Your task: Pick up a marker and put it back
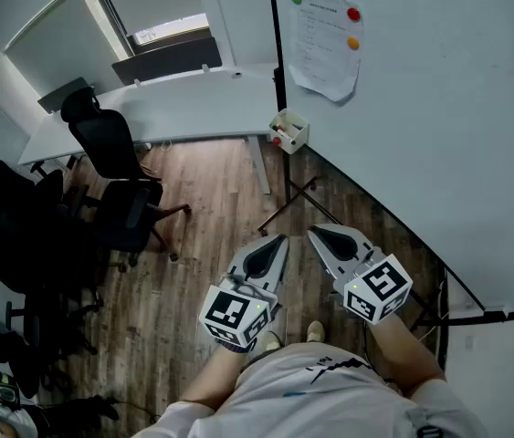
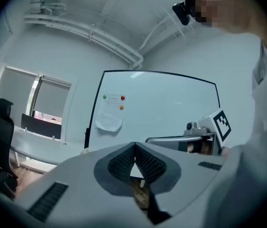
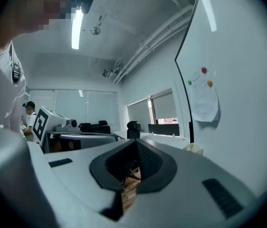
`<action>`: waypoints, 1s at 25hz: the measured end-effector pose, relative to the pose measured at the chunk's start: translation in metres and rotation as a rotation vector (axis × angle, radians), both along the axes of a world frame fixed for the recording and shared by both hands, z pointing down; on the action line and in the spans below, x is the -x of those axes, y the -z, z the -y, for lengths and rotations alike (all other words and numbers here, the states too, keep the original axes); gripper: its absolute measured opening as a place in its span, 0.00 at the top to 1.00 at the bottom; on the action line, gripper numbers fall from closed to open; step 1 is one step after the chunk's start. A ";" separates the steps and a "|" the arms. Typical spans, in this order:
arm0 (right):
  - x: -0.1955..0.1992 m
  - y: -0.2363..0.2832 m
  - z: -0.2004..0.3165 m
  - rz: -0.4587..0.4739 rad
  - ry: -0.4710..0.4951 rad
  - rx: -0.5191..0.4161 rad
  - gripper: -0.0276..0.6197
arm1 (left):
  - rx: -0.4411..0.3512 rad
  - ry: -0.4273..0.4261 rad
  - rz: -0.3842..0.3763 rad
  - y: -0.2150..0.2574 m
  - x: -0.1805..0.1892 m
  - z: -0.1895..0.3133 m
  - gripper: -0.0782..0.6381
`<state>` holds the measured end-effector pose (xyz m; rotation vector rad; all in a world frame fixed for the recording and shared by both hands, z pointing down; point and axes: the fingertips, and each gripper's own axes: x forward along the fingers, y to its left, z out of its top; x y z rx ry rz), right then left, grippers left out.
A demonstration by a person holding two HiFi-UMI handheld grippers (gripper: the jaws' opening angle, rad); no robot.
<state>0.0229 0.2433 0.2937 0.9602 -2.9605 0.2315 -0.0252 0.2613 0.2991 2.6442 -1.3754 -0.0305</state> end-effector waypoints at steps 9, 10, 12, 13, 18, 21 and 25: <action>-0.016 -0.001 0.001 0.014 0.019 0.006 0.94 | 0.016 0.007 0.003 -0.005 -0.019 0.001 0.88; -0.020 0.001 0.001 0.023 0.014 0.005 0.94 | 0.017 0.009 0.005 -0.005 -0.021 0.001 0.88; -0.030 0.006 0.005 0.033 0.000 -0.008 0.94 | 0.008 0.018 0.015 -0.002 -0.023 0.004 0.88; -0.035 0.008 0.008 0.034 -0.007 -0.016 0.94 | 0.000 0.026 0.021 -0.001 -0.024 0.006 0.88; -0.053 0.000 0.016 0.042 -0.004 -0.015 0.94 | 0.009 0.080 0.035 -0.008 -0.025 0.018 0.88; -0.061 -0.006 0.017 0.045 0.005 -0.011 0.94 | 0.022 0.095 0.039 -0.014 -0.033 0.020 0.88; -0.067 -0.006 0.021 0.053 0.011 -0.009 0.94 | 0.030 0.091 0.056 -0.017 -0.045 0.024 0.88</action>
